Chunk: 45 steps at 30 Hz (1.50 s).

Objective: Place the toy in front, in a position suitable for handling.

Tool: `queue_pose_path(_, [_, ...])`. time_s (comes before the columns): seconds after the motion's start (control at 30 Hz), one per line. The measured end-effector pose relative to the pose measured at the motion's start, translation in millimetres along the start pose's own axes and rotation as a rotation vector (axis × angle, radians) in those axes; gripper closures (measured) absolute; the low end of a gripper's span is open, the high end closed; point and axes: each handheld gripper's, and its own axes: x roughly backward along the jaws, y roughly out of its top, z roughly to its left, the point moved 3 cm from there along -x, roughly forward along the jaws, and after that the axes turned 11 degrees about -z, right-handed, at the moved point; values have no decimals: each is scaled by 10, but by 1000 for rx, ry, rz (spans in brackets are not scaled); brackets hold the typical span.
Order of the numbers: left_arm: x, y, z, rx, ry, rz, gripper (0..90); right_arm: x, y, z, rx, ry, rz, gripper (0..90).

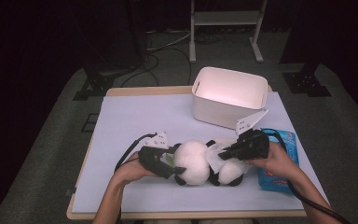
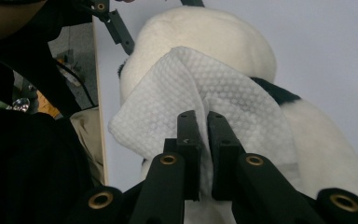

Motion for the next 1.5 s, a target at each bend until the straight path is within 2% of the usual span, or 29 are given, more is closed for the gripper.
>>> queue_pose_path(0.2, [-17,5,-9,2,-8,-12,230,-7,-35,4,17,-12,37,845])
queue_pose_path(0.23, [-20,6,-11,0,-8,-12,228,2,-51,3,6,-15,38,847])
queue_pose_path(0.5, [-1,31,-27,-1,-22,-29,179,89,-172,-26,-20,-15,23,850])
queue_pose_path(0.63, [9,13,-11,2,-19,-24,155,114,-197,-32,-19,-12,21,850])
queue_pose_path(0.7, [1,-9,-5,6,-22,-9,109,132,-208,-37,-23,-14,17,851])
queue_pose_path(0.9, [-72,-27,-33,0,-40,-5,102,186,-242,-70,-34,-16,2,851])
queue_pose_path(0.97, [-91,-16,-53,-11,-46,-10,135,192,-247,-75,-37,-16,-4,851])
queue_pose_path(1.1, [-78,9,-54,-21,-32,-21,194,176,-226,-65,-29,-11,-20,850])
queue_pose_path(1.3, [-63,55,-61,-29,-23,-40,197,89,-121,-13,-17,19,-27,851])
queue_pose_path(1.5, [-63,85,-80,-37,-19,-43,198,-91,33,89,22,66,-9,850])
